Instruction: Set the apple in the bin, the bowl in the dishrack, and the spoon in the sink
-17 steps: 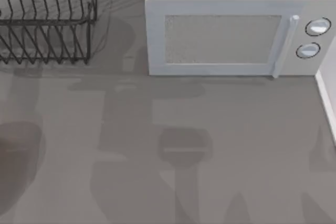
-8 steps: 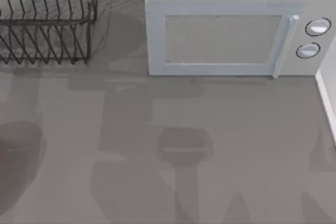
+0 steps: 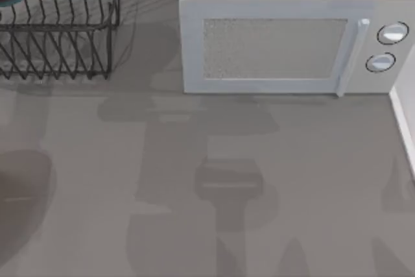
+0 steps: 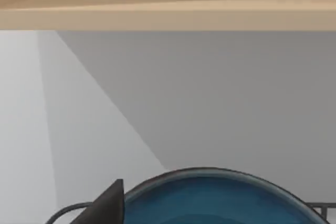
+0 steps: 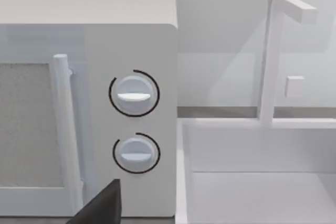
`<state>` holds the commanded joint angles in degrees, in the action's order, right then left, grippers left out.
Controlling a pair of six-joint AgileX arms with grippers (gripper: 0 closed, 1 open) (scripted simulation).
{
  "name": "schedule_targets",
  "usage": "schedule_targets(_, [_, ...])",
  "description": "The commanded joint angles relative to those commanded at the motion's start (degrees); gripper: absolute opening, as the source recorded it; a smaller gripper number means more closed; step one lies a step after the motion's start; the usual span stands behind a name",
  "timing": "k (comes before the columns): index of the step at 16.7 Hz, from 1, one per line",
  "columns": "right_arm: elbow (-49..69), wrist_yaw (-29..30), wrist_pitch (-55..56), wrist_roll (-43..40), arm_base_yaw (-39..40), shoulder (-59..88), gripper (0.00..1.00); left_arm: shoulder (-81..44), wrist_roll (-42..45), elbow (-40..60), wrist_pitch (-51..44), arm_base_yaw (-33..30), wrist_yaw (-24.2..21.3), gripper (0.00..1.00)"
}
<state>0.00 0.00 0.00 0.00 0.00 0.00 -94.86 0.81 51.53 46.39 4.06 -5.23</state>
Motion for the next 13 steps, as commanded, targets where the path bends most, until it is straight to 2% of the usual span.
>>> schedule_targets(7, [0.0,0.0,0.0,0.0,0.0,0.0,1.00,26.8,-0.5,-15.0,-13.3,0.1,2.8,1.00])
schedule_targets(13, [0.0,0.0,0.0,0.0,0.0,0.0,1.00,53.1,0.1,-25.6,-22.9,-2.7,2.1,1.00])
